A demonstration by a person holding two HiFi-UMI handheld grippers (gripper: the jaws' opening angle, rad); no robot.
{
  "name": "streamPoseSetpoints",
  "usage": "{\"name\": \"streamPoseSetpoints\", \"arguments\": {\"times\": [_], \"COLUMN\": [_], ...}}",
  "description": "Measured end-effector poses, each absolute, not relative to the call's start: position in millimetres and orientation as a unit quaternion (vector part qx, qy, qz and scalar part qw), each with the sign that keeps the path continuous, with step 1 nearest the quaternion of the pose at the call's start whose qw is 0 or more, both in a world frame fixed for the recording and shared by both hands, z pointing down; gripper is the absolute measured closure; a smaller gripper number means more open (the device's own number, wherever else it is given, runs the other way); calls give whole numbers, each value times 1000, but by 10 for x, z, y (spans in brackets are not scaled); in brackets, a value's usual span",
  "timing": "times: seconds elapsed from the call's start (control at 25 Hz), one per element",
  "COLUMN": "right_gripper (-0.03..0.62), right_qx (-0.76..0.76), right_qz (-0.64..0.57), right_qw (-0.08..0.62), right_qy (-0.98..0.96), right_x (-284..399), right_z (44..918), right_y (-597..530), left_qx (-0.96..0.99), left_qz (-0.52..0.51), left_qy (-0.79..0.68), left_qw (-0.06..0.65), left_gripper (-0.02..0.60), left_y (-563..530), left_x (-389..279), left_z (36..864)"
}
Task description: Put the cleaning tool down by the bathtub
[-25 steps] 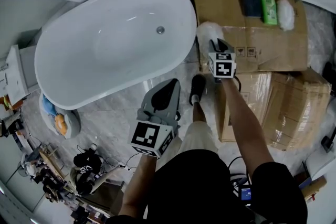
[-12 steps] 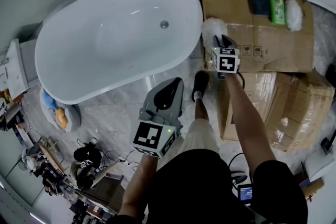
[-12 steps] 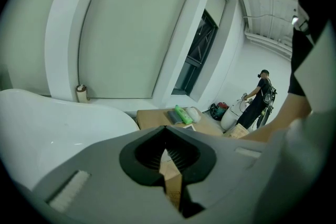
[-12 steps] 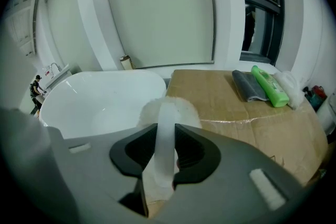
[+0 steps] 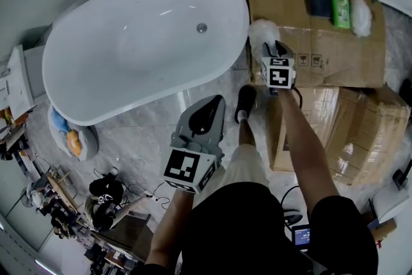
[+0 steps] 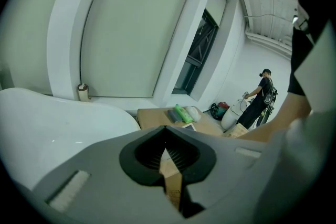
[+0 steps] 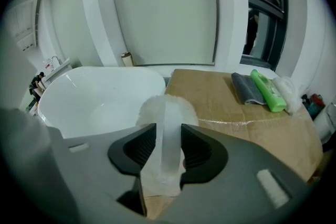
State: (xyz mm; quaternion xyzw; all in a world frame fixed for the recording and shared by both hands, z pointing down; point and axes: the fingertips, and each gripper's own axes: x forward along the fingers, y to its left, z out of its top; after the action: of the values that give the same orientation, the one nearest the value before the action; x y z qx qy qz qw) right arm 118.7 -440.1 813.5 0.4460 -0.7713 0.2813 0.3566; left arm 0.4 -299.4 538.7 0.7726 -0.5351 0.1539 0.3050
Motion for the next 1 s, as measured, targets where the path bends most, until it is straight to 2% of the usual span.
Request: {"name": "streamPoseSetpoints", "arguments": {"times": [0.24,1.0], "right_gripper": [445,445], "right_qx": [450,457], "right_qz": [269,210], "right_qw": [361,350], "right_qy": [-771,-790], "right_x": [1215,1308], "right_z": [8092,7544], "right_y": [-4404,-4110], "left_qx": [773,792], "left_qz": [154,146], "left_qy": [-535,-520], "left_qw": [305,285], "left_gripper": [583,584], "left_y": [-2949,-2666], "left_x": [54,141], "left_z": [5369,5198]}}
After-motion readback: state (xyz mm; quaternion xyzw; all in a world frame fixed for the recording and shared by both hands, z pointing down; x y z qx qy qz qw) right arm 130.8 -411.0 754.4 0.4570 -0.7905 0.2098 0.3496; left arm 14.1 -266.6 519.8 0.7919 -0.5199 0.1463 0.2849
